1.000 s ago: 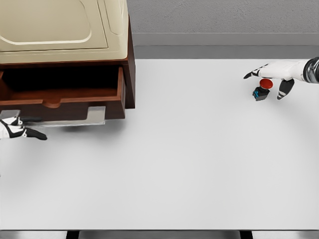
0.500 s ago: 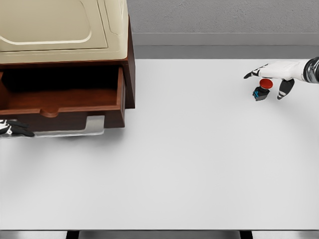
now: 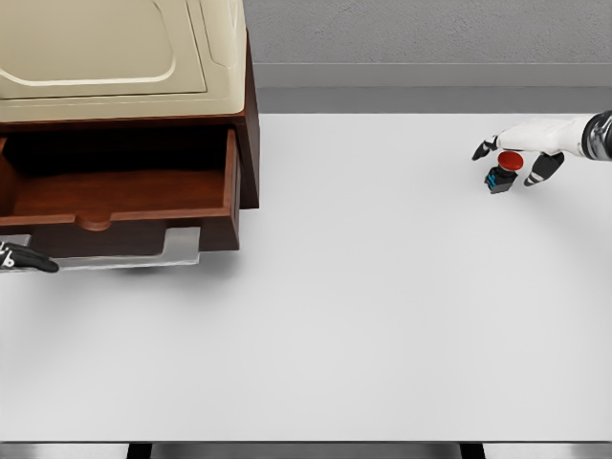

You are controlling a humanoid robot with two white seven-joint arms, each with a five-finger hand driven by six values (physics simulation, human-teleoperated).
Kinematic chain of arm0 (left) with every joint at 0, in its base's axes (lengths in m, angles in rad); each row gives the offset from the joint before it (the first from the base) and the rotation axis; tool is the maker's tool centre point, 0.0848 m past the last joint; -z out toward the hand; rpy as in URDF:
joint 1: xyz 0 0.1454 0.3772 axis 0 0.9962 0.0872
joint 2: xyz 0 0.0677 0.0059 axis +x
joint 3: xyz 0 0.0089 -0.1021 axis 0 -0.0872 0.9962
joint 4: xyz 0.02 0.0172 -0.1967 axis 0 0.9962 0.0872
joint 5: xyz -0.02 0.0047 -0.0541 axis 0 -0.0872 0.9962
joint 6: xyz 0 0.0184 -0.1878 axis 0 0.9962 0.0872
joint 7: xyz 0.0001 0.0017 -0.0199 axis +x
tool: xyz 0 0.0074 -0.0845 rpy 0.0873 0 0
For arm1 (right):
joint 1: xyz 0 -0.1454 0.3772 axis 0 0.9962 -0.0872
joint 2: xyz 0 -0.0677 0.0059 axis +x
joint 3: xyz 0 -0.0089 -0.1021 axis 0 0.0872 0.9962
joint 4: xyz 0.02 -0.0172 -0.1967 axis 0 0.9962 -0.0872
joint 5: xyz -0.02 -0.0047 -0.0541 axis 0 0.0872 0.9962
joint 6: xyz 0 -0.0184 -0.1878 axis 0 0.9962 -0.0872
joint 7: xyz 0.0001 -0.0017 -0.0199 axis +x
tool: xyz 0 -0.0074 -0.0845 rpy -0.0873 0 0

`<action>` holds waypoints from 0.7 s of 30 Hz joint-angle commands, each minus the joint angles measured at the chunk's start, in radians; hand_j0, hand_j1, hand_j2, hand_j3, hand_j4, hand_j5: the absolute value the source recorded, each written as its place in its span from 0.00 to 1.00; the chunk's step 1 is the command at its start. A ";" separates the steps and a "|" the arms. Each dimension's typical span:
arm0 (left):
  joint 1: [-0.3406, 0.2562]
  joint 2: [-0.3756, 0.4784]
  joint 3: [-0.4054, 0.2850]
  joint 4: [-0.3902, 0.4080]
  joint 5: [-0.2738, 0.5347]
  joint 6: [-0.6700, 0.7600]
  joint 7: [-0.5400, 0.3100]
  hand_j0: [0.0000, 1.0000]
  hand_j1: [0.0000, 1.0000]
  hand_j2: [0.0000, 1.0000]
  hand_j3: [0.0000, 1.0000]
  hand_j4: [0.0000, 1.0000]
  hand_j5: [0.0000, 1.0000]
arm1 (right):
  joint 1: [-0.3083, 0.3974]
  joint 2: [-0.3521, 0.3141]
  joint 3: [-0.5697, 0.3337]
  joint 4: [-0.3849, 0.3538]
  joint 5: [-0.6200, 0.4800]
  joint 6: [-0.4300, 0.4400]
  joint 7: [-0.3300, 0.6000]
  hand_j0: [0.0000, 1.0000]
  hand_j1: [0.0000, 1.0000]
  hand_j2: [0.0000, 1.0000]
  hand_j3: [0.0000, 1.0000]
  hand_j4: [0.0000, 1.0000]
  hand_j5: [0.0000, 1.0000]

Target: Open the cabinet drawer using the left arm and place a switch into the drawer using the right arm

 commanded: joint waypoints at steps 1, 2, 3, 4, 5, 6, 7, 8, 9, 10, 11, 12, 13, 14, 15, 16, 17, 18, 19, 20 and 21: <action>-0.134 0.006 -0.002 0.011 0.099 0.070 0.016 1.00 1.00 1.00 1.00 1.00 1.00 | 0.000 0.001 -0.002 0.005 -0.004 0.002 0.000 0.82 0.82 0.82 0.82 0.82 0.82; -0.134 0.006 -0.002 0.011 0.106 0.070 0.016 1.00 1.00 1.00 1.00 1.00 1.00 | 0.000 0.001 -0.002 0.005 -0.004 0.002 0.000 0.81 0.81 0.81 0.81 0.81 0.81; -0.136 0.006 0.001 0.011 0.111 0.070 0.016 1.00 1.00 1.00 1.00 1.00 1.00 | 0.000 0.001 -0.002 0.007 -0.004 0.002 0.000 0.78 0.78 0.78 0.78 0.78 0.78; -0.137 0.006 0.010 0.011 0.117 0.070 0.016 1.00 1.00 1.00 1.00 1.00 1.00 | 0.000 0.001 -0.002 0.007 -0.004 0.002 0.000 0.75 0.75 0.75 0.75 0.75 0.75; -0.139 0.006 0.015 0.009 0.122 0.070 0.016 1.00 1.00 1.00 1.00 1.00 1.00 | 0.000 0.002 -0.002 0.013 -0.004 0.002 0.000 0.75 0.75 0.75 0.75 0.75 0.75; -0.140 0.006 0.019 0.009 0.125 0.070 0.016 1.00 1.00 1.00 1.00 1.00 1.00 | 0.000 0.001 -0.002 0.013 -0.004 0.002 0.000 0.74 0.74 0.74 0.74 0.74 0.74; -0.145 0.006 0.025 0.009 0.134 0.070 0.016 1.00 1.00 1.00 1.00 1.00 1.00 | 0.000 0.003 -0.002 0.013 -0.005 0.002 0.000 0.71 0.71 0.71 0.71 0.71 0.71; -0.147 0.006 0.030 0.009 0.136 0.070 0.016 1.00 1.00 1.00 1.00 1.00 1.00 | 0.000 0.003 -0.002 0.013 -0.005 0.002 0.000 0.71 0.71 0.71 0.71 0.71 0.71; -0.147 0.006 0.035 0.009 0.142 0.070 0.016 1.00 1.00 1.00 1.00 1.00 1.00 | 0.000 0.001 -0.002 0.013 -0.005 0.002 0.000 0.71 0.71 0.71 0.71 0.71 0.71; -0.148 0.006 0.036 0.009 0.146 0.070 0.016 1.00 1.00 1.00 1.00 1.00 1.00 | 0.000 0.003 -0.002 0.013 -0.005 0.002 0.000 0.71 0.71 0.71 0.71 0.71 0.71; -0.153 0.006 0.038 0.009 0.148 0.070 0.016 1.00 1.00 1.00 1.00 1.00 1.00 | 0.000 0.001 -0.002 0.013 -0.005 0.002 0.000 0.71 0.71 0.71 0.71 0.71 0.71; -0.154 0.006 0.039 0.009 0.148 0.070 0.016 1.00 1.00 1.00 1.00 1.00 1.00 | 0.000 0.001 -0.002 0.013 -0.005 0.002 0.000 0.70 0.70 0.70 0.70 0.70 0.70; -0.162 0.006 0.039 0.009 0.148 0.070 0.016 1.00 1.00 1.00 1.00 1.00 1.00 | 0.000 0.001 -0.002 0.015 -0.005 0.002 0.000 0.67 0.67 0.67 0.67 0.67 0.67; -0.163 0.006 0.039 0.009 0.148 0.070 0.016 1.00 1.00 1.00 1.00 1.00 1.00 | 0.000 0.001 -0.002 0.015 -0.005 0.002 0.000 0.66 0.66 0.66 0.66 0.66 0.66; -0.163 0.006 0.039 0.009 0.148 0.070 0.016 1.00 1.00 1.00 1.00 1.00 1.00 | 0.000 0.001 -0.002 0.015 -0.005 0.002 0.000 0.65 0.65 0.65 0.65 0.65 0.65; -0.163 0.006 0.039 0.009 0.148 0.070 0.016 1.00 1.00 1.00 1.00 1.00 1.00 | 0.000 0.001 -0.002 0.015 -0.005 0.002 0.000 0.64 0.64 0.64 0.64 0.64 0.64; -0.165 0.006 0.039 0.009 0.146 0.070 0.016 1.00 1.00 1.00 1.00 1.00 1.00 | 0.000 0.003 -0.002 0.013 -0.005 0.002 0.000 0.64 0.64 0.64 0.64 0.64 0.64; -0.165 0.006 0.039 0.009 0.145 0.070 0.016 1.00 1.00 1.00 1.00 1.00 1.00 | 0.000 0.003 -0.003 0.013 -0.005 0.002 0.000 0.63 0.63 0.63 0.63 0.63 0.63; -0.167 0.006 0.041 0.009 0.145 0.070 0.016 1.00 1.00 1.00 1.00 1.00 1.00 | 0.000 0.003 -0.002 0.015 -0.005 0.002 0.000 0.61 0.61 0.61 0.61 0.61 0.61; -0.167 0.006 0.048 0.009 0.145 0.070 0.016 1.00 1.00 1.00 1.00 1.00 1.00 | 0.000 0.003 -0.002 0.013 -0.005 0.002 0.000 0.60 0.60 0.60 0.60 0.60 0.60; -0.173 0.006 0.048 0.009 0.145 0.070 0.016 1.00 1.00 1.00 1.00 1.00 1.00 | 0.000 0.003 -0.002 0.013 -0.005 0.002 0.000 0.58 0.58 0.58 0.58 0.58 0.58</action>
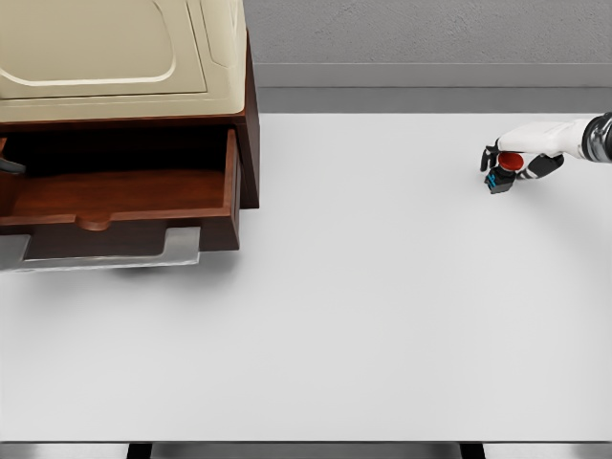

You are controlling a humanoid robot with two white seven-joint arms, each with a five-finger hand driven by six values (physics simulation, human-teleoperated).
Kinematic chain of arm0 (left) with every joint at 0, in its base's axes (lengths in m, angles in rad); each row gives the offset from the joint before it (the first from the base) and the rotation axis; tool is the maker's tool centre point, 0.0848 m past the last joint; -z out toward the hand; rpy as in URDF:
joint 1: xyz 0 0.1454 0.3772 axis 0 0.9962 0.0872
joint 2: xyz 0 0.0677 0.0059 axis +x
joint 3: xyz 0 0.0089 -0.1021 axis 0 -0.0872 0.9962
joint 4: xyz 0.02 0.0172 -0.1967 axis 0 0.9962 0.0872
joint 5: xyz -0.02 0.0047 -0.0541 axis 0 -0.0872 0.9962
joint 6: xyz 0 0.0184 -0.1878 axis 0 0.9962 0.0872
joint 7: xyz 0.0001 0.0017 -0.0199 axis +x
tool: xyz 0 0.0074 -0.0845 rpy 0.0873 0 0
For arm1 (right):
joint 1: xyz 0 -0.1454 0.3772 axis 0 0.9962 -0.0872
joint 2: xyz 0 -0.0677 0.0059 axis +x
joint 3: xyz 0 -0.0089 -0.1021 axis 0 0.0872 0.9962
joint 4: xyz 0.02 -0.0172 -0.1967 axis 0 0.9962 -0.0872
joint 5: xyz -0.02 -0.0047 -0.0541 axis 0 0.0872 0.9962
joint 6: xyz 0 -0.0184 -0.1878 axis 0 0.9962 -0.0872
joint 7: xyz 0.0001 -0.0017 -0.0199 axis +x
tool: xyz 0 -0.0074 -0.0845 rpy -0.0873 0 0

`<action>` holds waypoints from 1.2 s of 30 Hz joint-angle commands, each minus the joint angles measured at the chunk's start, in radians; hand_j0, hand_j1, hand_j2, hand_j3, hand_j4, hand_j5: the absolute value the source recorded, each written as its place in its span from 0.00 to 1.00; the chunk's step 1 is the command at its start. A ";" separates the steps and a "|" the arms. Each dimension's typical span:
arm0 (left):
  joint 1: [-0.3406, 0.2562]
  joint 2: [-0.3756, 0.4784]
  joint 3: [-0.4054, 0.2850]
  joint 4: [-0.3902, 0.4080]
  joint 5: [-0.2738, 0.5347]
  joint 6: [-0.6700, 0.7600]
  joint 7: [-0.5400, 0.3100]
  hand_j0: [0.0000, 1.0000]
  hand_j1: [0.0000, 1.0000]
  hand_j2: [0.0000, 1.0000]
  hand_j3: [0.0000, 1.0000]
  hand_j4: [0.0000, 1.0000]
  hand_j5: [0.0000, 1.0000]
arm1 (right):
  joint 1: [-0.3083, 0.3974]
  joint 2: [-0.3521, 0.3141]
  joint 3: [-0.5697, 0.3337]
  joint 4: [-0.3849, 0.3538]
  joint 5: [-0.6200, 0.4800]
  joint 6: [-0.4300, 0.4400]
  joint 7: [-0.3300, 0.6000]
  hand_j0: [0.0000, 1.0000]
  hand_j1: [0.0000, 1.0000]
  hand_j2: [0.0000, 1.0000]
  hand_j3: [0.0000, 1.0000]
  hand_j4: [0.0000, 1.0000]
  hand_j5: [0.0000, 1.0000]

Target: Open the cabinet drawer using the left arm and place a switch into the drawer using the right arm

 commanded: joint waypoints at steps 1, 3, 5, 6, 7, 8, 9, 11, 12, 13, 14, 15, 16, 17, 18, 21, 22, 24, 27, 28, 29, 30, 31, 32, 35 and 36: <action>0.000 0.000 0.004 0.000 0.008 0.003 0.000 1.00 1.00 1.00 1.00 1.00 1.00 | 0.000 0.000 -0.003 0.001 -0.007 0.002 0.000 0.55 0.55 0.55 0.55 0.55 0.55; -0.002 0.000 0.004 0.000 0.008 0.003 0.000 1.00 1.00 1.00 1.00 1.00 1.00 | 0.000 0.000 -0.005 -0.001 -0.011 0.002 0.000 0.48 0.48 0.48 0.48 0.48 0.48; -0.011 -0.006 0.004 0.000 0.008 0.003 0.000 1.00 1.00 1.00 1.00 1.00 1.00 | 0.000 0.000 -0.006 -0.001 -0.016 0.002 0.000 0.42 0.42 0.42 0.42 0.42 0.42; -0.023 -0.014 0.006 0.000 0.007 0.003 0.000 1.00 1.00 1.00 1.00 1.00 1.00 | 0.000 0.000 -0.006 -0.002 -0.016 0.002 0.000 0.42 0.42 0.42 0.42 0.42 0.42; -0.028 -0.026 0.024 0.000 0.005 0.003 0.000 1.00 1.00 1.00 1.00 1.00 1.00 | 0.000 0.000 -0.010 -0.002 -0.016 0.002 0.000 0.42 0.42 0.42 0.42 0.42 0.42; -0.029 -0.050 0.047 0.000 0.005 0.048 0.000 1.00 1.00 1.00 1.00 1.00 1.00 | 0.000 0.000 -0.011 -0.002 -0.017 0.002 0.000 0.42 0.42 0.42 0.42 0.42 0.42; -0.029 -0.081 0.073 0.000 0.002 0.111 0.000 1.00 1.00 1.00 1.00 1.00 1.00 | 0.000 0.000 -0.011 -0.004 -0.017 0.002 0.000 0.41 0.41 0.41 0.41 0.41 0.41; -0.029 -0.130 0.109 0.000 -0.001 0.203 0.000 1.00 1.00 1.00 1.00 1.00 1.00 | 0.000 0.000 -0.013 -0.007 -0.019 0.002 0.000 0.37 0.37 0.37 0.37 0.37 0.37; -0.031 -0.167 0.122 0.000 0.002 0.275 0.000 1.00 1.00 1.00 1.00 1.00 1.00 | 0.000 0.001 -0.013 -0.012 -0.019 0.002 0.000 0.33 0.33 0.33 0.33 0.33 0.33; -0.034 -0.198 0.144 0.000 0.004 0.325 0.000 1.00 1.00 1.00 1.00 1.00 1.00 | 0.000 0.007 -0.013 -0.012 -0.020 0.002 0.000 0.30 0.30 0.30 0.30 0.30 0.30; -0.037 -0.213 0.159 0.002 0.002 0.371 0.000 1.00 1.00 1.00 1.00 1.00 1.00 | 0.000 0.010 -0.013 -0.013 -0.020 0.002 0.000 0.30 0.30 0.30 0.30 0.30 0.30; -0.046 -0.210 0.164 0.002 0.002 0.379 0.000 1.00 1.00 1.00 1.00 1.00 1.00 | 0.000 0.013 -0.013 -0.013 -0.020 0.002 0.000 0.30 0.30 0.30 0.30 0.30 0.30; -0.052 -0.210 0.164 0.005 0.002 0.381 0.000 1.00 1.00 1.00 1.00 1.00 1.00 | 0.000 0.015 -0.013 -0.013 -0.020 0.002 0.000 0.30 0.30 0.30 0.30 0.30 0.30; -0.052 -0.210 0.165 0.005 0.001 0.387 0.000 1.00 1.00 1.00 1.00 1.00 1.00 | 0.000 0.017 -0.014 -0.015 -0.022 0.002 0.000 0.29 0.29 0.29 0.29 0.29 0.29; -0.052 -0.212 0.165 0.005 0.001 0.388 0.000 1.00 1.00 1.00 1.00 1.00 1.00 | 0.000 0.024 -0.016 -0.016 -0.022 0.002 0.000 0.27 0.27 0.27 0.27 0.27 0.27; -0.051 -0.215 0.165 0.002 0.001 0.384 0.000 1.00 1.00 1.00 1.00 1.00 1.00 | -0.002 0.024 -0.095 -0.035 -0.030 0.002 0.000 0.25 0.25 0.25 0.25 0.25 0.25; -0.052 -0.212 0.165 0.002 0.001 0.384 0.000 1.00 1.00 1.00 1.00 1.00 1.00 | -0.002 0.023 -0.126 -0.044 -0.030 0.002 0.000 0.25 0.25 0.25 0.25 0.25 0.25; -0.051 -0.212 0.164 0.000 -0.001 0.378 0.000 1.00 1.00 1.00 1.00 1.00 1.00 | -0.002 0.026 -0.141 -0.076 -0.030 0.002 0.000 0.25 0.25 0.25 0.25 0.25 0.25; -0.051 -0.210 0.164 0.002 -0.001 0.368 0.000 1.00 1.00 1.00 1.00 1.00 1.00 | -0.002 0.023 -0.163 -0.128 -0.074 0.002 0.000 0.25 0.25 0.25 0.25 0.25 0.25; -0.051 -0.210 0.164 0.000 -0.001 0.367 0.000 1.00 1.00 1.00 1.00 1.00 1.00 | -0.002 0.024 -0.163 -0.139 -0.085 0.002 0.000 0.25 0.25 0.25 0.25 0.25 0.25; -0.051 -0.207 0.162 0.000 -0.001 0.359 0.000 1.00 1.00 1.00 1.00 1.00 1.00 | -0.002 0.024 -0.163 -0.173 -0.097 0.002 0.000 0.25 0.25 0.25 0.25 0.25 0.25; -0.051 -0.207 0.161 0.002 -0.001 0.359 0.000 1.00 1.00 1.00 1.00 1.00 1.00 | 0.000 0.026 -0.160 -0.200 -0.103 0.002 0.000 0.25 0.25 0.25 0.25 0.25 0.25; -0.051 -0.205 0.161 0.003 -0.001 0.359 0.000 1.00 1.00 1.00 1.00 1.00 1.00 | 0.008 0.024 -0.158 -0.246 -0.103 0.002 0.000 0.25 0.25 0.25 0.25 0.25 0.25; -0.051 -0.204 0.161 0.003 -0.001 0.361 0.000 1.00 1.00 1.00 1.00 1.00 1.00 | 0.012 0.023 -0.158 -0.277 -0.105 0.002 0.000 0.25 0.25 0.25 0.25 0.25 0.25; -0.051 -0.175 0.158 0.009 -0.001 0.359 0.000 1.00 1.00 1.00 1.00 1.00 1.00 | 0.018 0.018 -0.148 -0.369 -0.160 0.002 0.000 0.26 0.26 0.26 0.26 0.26 0.26; -0.051 -0.169 0.156 0.011 -0.001 0.359 0.000 1.00 1.00 1.00 1.00 1.00 1.00 | 0.025 0.018 -0.135 -0.423 -0.162 0.002 0.000 0.26 0.26 0.26 0.26 0.26 0.26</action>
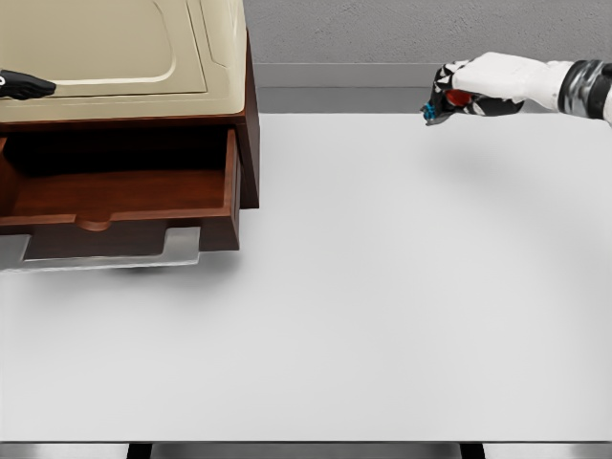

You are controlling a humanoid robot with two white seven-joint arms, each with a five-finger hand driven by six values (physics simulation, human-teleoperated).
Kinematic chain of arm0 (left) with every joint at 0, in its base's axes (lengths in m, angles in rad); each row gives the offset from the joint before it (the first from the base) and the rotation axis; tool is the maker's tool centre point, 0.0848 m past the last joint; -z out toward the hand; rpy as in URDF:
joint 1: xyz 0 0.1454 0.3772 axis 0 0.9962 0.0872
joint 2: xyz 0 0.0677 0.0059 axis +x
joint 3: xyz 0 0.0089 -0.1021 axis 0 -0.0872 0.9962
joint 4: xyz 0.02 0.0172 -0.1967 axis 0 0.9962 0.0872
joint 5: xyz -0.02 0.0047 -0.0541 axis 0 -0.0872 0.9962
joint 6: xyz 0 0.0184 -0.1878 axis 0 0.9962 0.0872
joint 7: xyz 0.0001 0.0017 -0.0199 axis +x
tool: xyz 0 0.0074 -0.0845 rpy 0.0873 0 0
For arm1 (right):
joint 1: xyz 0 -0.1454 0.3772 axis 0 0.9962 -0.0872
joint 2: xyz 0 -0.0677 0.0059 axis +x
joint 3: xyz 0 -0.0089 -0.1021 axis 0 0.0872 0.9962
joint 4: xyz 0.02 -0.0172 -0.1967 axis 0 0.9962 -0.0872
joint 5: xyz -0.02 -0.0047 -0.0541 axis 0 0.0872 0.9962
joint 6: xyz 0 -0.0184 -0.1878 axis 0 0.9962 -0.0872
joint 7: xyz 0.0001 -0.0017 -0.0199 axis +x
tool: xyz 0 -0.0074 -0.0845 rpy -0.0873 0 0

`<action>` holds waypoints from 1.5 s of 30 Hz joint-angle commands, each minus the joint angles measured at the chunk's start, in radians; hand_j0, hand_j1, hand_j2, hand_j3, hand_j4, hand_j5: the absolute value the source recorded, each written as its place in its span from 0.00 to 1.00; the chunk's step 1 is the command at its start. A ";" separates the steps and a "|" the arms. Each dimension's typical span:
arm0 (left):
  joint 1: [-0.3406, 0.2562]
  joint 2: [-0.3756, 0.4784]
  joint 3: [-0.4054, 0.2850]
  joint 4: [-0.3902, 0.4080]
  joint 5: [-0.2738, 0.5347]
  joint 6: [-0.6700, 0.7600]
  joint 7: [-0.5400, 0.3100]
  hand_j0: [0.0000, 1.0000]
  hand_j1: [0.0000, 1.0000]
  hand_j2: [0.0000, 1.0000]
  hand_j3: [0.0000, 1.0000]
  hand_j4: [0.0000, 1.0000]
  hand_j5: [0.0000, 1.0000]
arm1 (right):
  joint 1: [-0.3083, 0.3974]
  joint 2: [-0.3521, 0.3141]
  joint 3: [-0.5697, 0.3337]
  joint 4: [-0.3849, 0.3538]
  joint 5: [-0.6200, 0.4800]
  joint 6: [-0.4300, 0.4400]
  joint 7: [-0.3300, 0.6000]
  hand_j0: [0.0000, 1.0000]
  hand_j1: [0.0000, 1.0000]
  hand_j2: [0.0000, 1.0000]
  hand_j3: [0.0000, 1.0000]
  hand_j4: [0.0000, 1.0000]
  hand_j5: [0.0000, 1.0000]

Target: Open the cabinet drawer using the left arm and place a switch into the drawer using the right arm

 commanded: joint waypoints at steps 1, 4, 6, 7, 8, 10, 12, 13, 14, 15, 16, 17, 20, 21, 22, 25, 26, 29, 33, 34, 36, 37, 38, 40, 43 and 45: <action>0.000 0.018 -0.009 0.007 0.002 -0.001 0.000 1.00 1.00 1.00 1.00 1.00 1.00 | 0.005 -0.003 0.014 -0.126 -0.042 0.005 0.003 0.26 0.26 0.26 0.26 0.26 0.26; 0.000 0.018 -0.015 0.018 -0.011 -0.001 0.000 1.00 1.00 1.00 1.00 1.00 1.00 | 0.008 -0.004 0.031 -0.206 -0.074 0.005 0.003 0.25 0.25 0.25 0.25 0.25 0.25; 0.000 0.018 -0.015 0.018 -0.014 -0.001 0.000 1.00 1.00 1.00 1.00 1.00 1.00 | 0.006 -0.004 0.040 -0.243 -0.094 0.005 0.003 0.25 0.25 0.25 0.25 0.25 0.25; 0.000 0.017 -0.015 0.018 -0.014 -0.001 0.000 1.00 1.00 1.00 1.00 1.00 1.00 | 0.006 -0.004 0.056 -0.284 -0.108 0.005 0.003 0.25 0.25 0.25 0.25 0.25 0.25; 0.000 0.017 -0.015 0.018 -0.014 -0.003 0.000 1.00 1.00 1.00 1.00 1.00 1.00 | 0.006 -0.003 0.082 -0.333 -0.109 0.005 0.003 0.25 0.25 0.25 0.25 0.25 0.25; 0.000 0.017 -0.015 0.018 -0.014 -0.003 0.000 1.00 1.00 1.00 1.00 1.00 1.00 | 0.005 -0.001 0.094 -0.388 -0.109 0.005 0.003 0.25 0.25 0.25 0.25 0.25 0.25; 0.000 0.017 -0.015 0.018 -0.014 -0.003 0.000 1.00 1.00 1.00 1.00 1.00 1.00 | 0.002 0.000 0.106 -0.417 -0.111 0.005 0.003 0.25 0.25 0.25 0.25 0.25 0.25; 0.000 0.017 -0.015 0.016 -0.014 -0.003 0.000 1.00 1.00 1.00 1.00 1.00 1.00 | 0.000 0.003 0.109 -0.430 -0.111 0.005 0.003 0.25 0.25 0.25 0.25 0.25 0.25; 0.000 0.017 -0.015 0.016 -0.014 -0.003 0.000 1.00 1.00 1.00 1.00 1.00 1.00 | -0.011 0.006 0.119 -0.440 -0.112 0.005 0.003 0.24 0.24 0.24 0.24 0.24 0.24; 0.000 0.017 -0.015 0.016 -0.014 -0.003 0.000 1.00 1.00 1.00 1.00 1.00 1.00 | -0.026 0.008 0.131 -0.448 -0.117 0.005 0.003 0.24 0.24 0.24 0.24 0.24 0.24; 0.000 0.017 -0.015 0.016 -0.014 -0.003 0.000 1.00 1.00 1.00 1.00 1.00 1.00 | -0.040 0.014 0.146 -0.451 -0.135 0.005 0.003 0.24 0.24 0.24 0.24 0.24 0.24; 0.000 0.017 -0.015 0.016 -0.014 -0.003 0.000 1.00 1.00 1.00 1.00 1.00 1.00 | -0.061 0.017 0.169 -0.453 -0.143 0.005 0.003 0.24 0.24 0.24 0.24 0.24 0.24; 0.000 0.017 -0.015 0.015 -0.014 -0.003 0.000 1.00 1.00 1.00 1.00 1.00 1.00 | -0.095 0.033 0.220 -0.488 -0.145 0.005 0.003 0.24 0.24 0.24 0.24 0.24 0.24; 0.000 0.017 -0.015 0.016 -0.014 -0.003 0.000 1.00 1.00 1.00 1.00 1.00 1.00 | -0.097 0.034 0.226 -0.505 -0.145 0.005 0.003 0.24 0.24 0.24 0.24 0.24 0.24; 0.000 0.015 -0.015 0.016 -0.014 -0.003 0.000 1.00 1.00 1.00 1.00 1.00 1.00 | -0.103 0.037 0.229 -0.525 -0.145 0.005 0.003 0.24 0.24 0.24 0.24 0.24 0.24; 0.000 0.015 -0.015 0.016 -0.014 -0.003 0.000 1.00 1.00 1.00 1.00 1.00 1.00 | -0.137 0.042 0.261 -0.536 -0.194 0.005 0.003 0.23 0.23 0.23 0.23 0.23 0.23; 0.000 0.015 -0.015 0.015 -0.014 -0.003 0.000 1.00 1.00 1.00 1.00 1.00 1.00 | -0.138 0.043 0.263 -0.548 -0.201 0.005 0.003 0.23 0.23 0.23 0.23 0.23 0.23; 0.000 0.015 -0.015 0.016 -0.014 -0.015 0.000 1.00 1.00 1.00 1.00 1.00 1.00 | -0.163 0.042 0.263 -0.568 -0.247 0.005 0.003 0.24 0.24 0.24 0.24 0.24 0.24; 0.000 0.015 -0.015 0.016 -0.016 -0.017 0.000 1.00 1.00 1.00 1.00 1.00 1.00 | -0.207 0.043 0.263 -0.568 -0.310 0.005 0.003 0.24 0.24 0.24 0.24 0.24 0.24; 0.000 0.015 -0.015 0.016 -0.016 -0.017 0.000 1.00 1.00 1.00 1.00 1.00 1.00 | -0.218 0.048 0.275 -0.568 -0.319 0.005 0.003 0.24 0.24 0.24 0.24 0.24 0.24; 0.000 0.015 -0.017 0.016 -0.019 -0.017 0.000 1.00 1.00 1.00 1.00 1.00 1.00 | -0.235 0.077 0.297 -0.568 -0.323 0.005 0.003 0.24 0.24 0.24 0.24 0.24 0.24; 0.000 0.013 -0.017 0.016 -0.024 -0.017 0.000 1.00 1.00 1.00 1.00 1.00 1.00 | -0.247 0.095 0.312 -0.568 -0.323 0.005 0.003 0.24 0.24 0.24 0.24 0.24 0.24; 0.000 0.015 -0.017 0.016 -0.024 -0.017 0.000 1.00 1.00 1.00 1.00 1.00 1.00 | -0.255 0.112 0.318 -0.568 -0.323 0.005 0.003 0.24 0.24 0.24 0.24 0.24 0.24; 0.000 0.015 -0.017 0.015 -0.024 -0.017 0.000 1.00 1.00 1.00 1.00 1.00 1.00 | -0.279 0.157 0.346 -0.563 -0.324 0.005 0.003 0.24 0.24 0.24 0.24 0.24 0.24; 0.000 0.015 -0.017 0.015 -0.024 -0.018 0.000 1.00 1.00 1.00 1.00 1.00 1.00 | -0.319 0.220 0.372 -0.549 -0.324 0.005 0.003 0.24 0.24 0.24 0.24 0.24 0.24; 0.002 0.013 -0.017 0.015 -0.024 -0.018 0.000 1.00 1.00 1.00 1.00 1.00 1.00 | -0.351 0.284 0.389 -0.467 -0.324 0.005 0.003 0.24 0.24 0.24 0.24 0.24 0.24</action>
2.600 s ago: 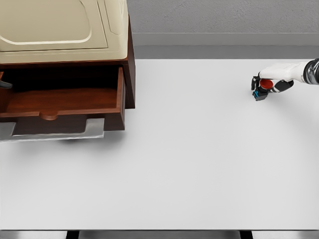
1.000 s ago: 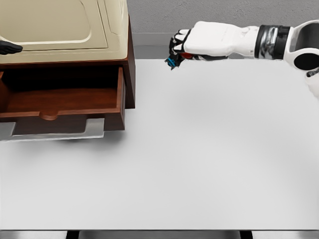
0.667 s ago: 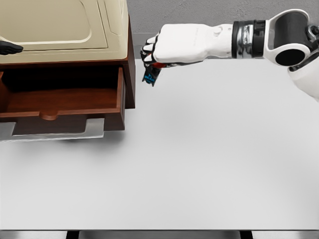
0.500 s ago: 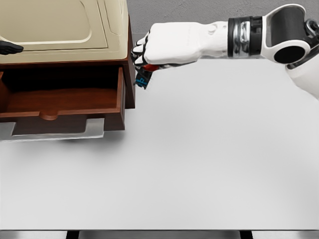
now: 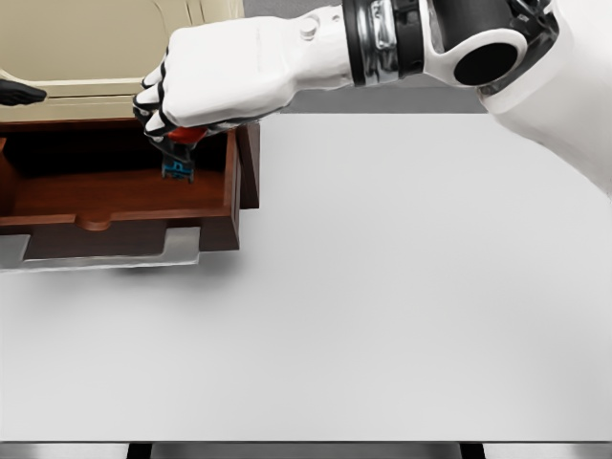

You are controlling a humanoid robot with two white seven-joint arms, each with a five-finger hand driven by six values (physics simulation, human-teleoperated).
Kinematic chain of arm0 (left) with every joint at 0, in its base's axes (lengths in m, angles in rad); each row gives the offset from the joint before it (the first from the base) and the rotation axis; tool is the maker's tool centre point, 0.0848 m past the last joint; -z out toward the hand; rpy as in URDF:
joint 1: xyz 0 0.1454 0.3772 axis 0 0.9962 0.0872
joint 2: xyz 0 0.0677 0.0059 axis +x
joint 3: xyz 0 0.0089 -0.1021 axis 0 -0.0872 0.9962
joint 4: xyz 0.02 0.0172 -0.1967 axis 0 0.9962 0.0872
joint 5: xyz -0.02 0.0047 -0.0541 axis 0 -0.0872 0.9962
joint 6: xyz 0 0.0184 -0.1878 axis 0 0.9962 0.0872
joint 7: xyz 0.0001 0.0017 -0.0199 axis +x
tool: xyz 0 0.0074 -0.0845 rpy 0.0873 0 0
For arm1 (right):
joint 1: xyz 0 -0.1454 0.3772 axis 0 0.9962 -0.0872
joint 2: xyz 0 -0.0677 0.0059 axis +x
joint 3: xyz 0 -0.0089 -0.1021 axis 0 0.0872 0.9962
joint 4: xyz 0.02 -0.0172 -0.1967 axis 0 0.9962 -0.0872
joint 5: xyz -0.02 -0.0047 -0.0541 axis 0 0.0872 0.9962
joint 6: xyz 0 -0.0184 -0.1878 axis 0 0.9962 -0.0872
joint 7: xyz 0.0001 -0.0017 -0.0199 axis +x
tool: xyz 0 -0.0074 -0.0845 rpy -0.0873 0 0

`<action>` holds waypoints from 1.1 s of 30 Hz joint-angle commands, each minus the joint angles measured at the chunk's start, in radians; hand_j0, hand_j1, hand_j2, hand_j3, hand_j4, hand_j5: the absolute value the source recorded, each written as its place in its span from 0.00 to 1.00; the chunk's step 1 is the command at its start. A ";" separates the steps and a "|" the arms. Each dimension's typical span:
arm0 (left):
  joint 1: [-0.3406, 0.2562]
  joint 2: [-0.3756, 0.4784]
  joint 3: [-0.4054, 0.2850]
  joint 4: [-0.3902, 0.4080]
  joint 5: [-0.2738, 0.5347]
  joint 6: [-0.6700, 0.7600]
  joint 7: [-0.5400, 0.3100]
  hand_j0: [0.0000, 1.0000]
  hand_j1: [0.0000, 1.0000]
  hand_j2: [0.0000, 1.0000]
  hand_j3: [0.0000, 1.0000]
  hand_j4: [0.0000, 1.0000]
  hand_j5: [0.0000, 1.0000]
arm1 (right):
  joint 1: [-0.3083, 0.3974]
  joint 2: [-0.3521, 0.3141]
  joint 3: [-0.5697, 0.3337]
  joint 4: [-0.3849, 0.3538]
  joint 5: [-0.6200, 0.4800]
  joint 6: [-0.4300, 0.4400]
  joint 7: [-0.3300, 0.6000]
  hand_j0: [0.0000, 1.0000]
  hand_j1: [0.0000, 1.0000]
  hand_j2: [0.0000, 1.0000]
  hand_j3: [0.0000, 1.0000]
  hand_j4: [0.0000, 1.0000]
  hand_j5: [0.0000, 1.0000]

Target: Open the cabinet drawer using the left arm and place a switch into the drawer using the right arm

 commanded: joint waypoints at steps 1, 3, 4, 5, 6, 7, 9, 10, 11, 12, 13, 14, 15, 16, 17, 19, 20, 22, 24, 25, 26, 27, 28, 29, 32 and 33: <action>0.000 0.001 0.001 0.000 0.005 0.001 0.000 1.00 1.00 1.00 1.00 1.00 1.00 | -0.002 0.075 0.025 0.075 -0.007 0.004 -0.001 0.23 0.23 0.23 0.23 0.23 0.23; 0.000 0.001 0.000 0.000 0.004 0.001 0.000 1.00 1.00 1.00 1.00 1.00 1.00 | -0.021 0.112 0.060 0.146 -0.005 0.004 -0.001 0.23 0.23 0.23 0.23 0.23 0.23; 0.000 0.001 0.000 0.000 -0.001 0.001 0.000 1.00 1.00 1.00 1.00 1.00 1.00 | -0.021 0.129 0.062 0.172 -0.004 0.004 -0.001 0.24 0.24 0.24 0.24 0.24 0.24; 0.002 0.001 -0.003 0.000 -0.001 0.001 0.000 1.00 1.00 1.00 1.00 1.00 1.00 | -0.021 0.143 0.072 0.204 0.000 0.004 -0.001 0.23 0.23 0.23 0.23 0.23 0.23; 0.002 0.001 -0.006 0.001 -0.002 0.001 0.000 1.00 1.00 1.00 1.00 1.00 1.00 | -0.021 0.152 0.077 0.225 0.003 0.004 -0.001 0.23 0.23 0.23 0.23 0.23 0.23; 0.000 0.001 -0.006 0.008 -0.007 0.006 0.000 1.00 1.00 1.00 1.00 1.00 1.00 | -0.021 0.166 0.079 0.261 0.004 0.004 -0.001 0.23 0.23 0.23 0.23 0.23 0.23; 0.000 -0.002 -0.006 0.049 -0.015 0.004 0.000 1.00 1.00 1.00 1.00 1.00 1.00 | -0.021 0.181 0.080 0.293 0.006 0.004 -0.001 0.23 0.23 0.23 0.23 0.23 0.23; 0.003 -0.004 -0.006 0.054 -0.021 0.002 0.000 1.00 1.00 1.00 1.00 1.00 1.00 | -0.021 0.187 0.080 0.298 0.007 0.004 -0.001 0.23 0.23 0.23 0.23 0.23 0.23; 0.005 -0.007 -0.011 0.052 -0.045 0.002 0.000 1.00 1.00 1.00 1.00 1.00 1.00 | -0.021 0.201 0.082 0.325 0.007 0.004 -0.001 0.24 0.24 0.24 0.24 0.24 0.24; 0.005 -0.007 -0.012 0.054 -0.045 0.002 0.000 1.00 1.00 1.00 1.00 1.00 1.00 | -0.021 0.213 0.092 0.344 0.007 0.004 -0.001 0.24 0.24 0.24 0.24 0.24 0.24; 0.006 -0.007 -0.012 0.054 -0.045 0.002 0.000 1.00 1.00 1.00 1.00 1.00 1.00 | -0.023 0.221 0.096 0.363 0.007 0.004 -0.001 0.24 0.24 0.24 0.24 0.24 0.24; 0.006 -0.007 -0.012 0.054 -0.045 0.002 0.000 1.00 1.00 1.00 1.00 1.00 1.00 | -0.023 0.229 0.096 0.383 0.009 0.004 -0.001 0.24 0.24 0.24 0.24 0.24 0.24; 0.006 -0.009 -0.012 0.052 -0.047 0.001 0.000 1.00 1.00 1.00 1.00 1.00 1.00 | -0.023 0.230 0.097 0.403 0.010 0.004 -0.001 0.24 0.24 0.24 0.24 0.24 0.24; 0.008 -0.009 -0.012 0.052 -0.047 -0.001 0.000 1.00 1.00 1.00 1.00 1.00 1.00 | -0.023 0.235 0.097 0.422 0.018 0.004 -0.001 0.24 0.24 0.24 0.24 0.24 0.24; 0.008 -0.008 -0.012 0.052 -0.048 -0.001 0.000 1.00 1.00 1.00 1.00 1.00 1.00 | -0.023 0.236 0.097 0.436 0.023 0.004 -0.001 0.24 0.24 0.24 0.24 0.24 0.24; 0.008 -0.008 -0.019 0.051 -0.048 -0.002 0.000 1.00 1.00 1.00 1.00 1.00 1.00 | -0.028 0.256 0.096 0.480 0.029 0.004 -0.001 0.25 0.25 0.25 0.25 0.25 0.25; 0.008 -0.007 -0.020 0.051 -0.048 -0.011 0.000 1.00 1.00 1.00 1.00 1.00 1.00 | -0.031 0.266 0.096 0.492 0.033 0.004 -0.001 0.27 0.27 0.27 0.27 0.27 0.27; 0.008 -0.007 -0.020 0.051 -0.048 -0.013 0.000 1.00 1.00 1.00 1.00 1.00 1.00 | -0.031 0.273 0.097 0.494 0.039 0.004 -0.001 0.29 0.29 0.29 0.29 0.29 0.29; 0.009 -0.008 -0.025 0.051 -0.048 -0.014 0.000 1.00 1.00 1.00 1.00 1.00 1.00 | -0.032 0.287 0.096 0.526 0.062 0.004 -0.001 0.40 0.40 0.40 0.40 0.40 0.40; 0.008 -0.009 -0.025 0.051 -0.048 -0.014 0.000 1.00 1.00 1.00 1.00 1.00 1.00 | -0.032 0.293 0.096 0.529 0.085 0.004 -0.001 0.55 0.55 0.55 0.55 0.55 0.55; 0.008 -0.007 -0.026 0.051 -0.048 -0.014 0.000 1.00 1.00 1.00 1.00 1.00 1.00 | -0.035 0.293 0.088 0.535 0.124 0.004 -0.001 0.69 0.69 0.69 0.69 0.69 0.69; 0.008 -0.007 -0.026 0.051 -0.048 -0.014 0.000 1.00 1.00 1.00 1.00 1.00 1.00 | -0.037 0.296 0.079 0.563 0.153 0.004 -0.001 0.87 0.87 0.87 0.87 0.87 0.87; 0.008 -0.007 -0.026 0.051 -0.048 -0.016 0.000 1.00 1.00 1.00 1.00 1.00 1.00 | -0.040 0.301 0.076 0.565 0.154 0.004 -0.001 0.95 0.95 0.95 0.95 0.95 0.95; 0.008 -0.008 -0.026 0.051 -0.048 -0.016 0.000 1.00 1.00 1.00 1.00 1.00 1.00 | -0.041 0.307 0.076 0.565 0.154 0.004 -0.001 0.97 0.97 0.97 0.97 0.97 0.97; 0.008 -0.009 -0.026 0.049 -0.048 -0.022 0.000 1.00 1.00 1.00 1.00 1.00 1.00 | -0.043 0.319 0.076 0.563 0.154 0.004 -0.001 0.97 0.97 0.97 0.97 0.97 0.97; 0.008 -0.008 -0.026 0.049 -0.048 -0.022 0.000 1.00 1.00 1.00 1.00 1.00 1.00 | -0.043 0.324 0.077 0.561 0.154 0.004 -0.001 0.97 0.97 0.97 0.97 0.97 0.97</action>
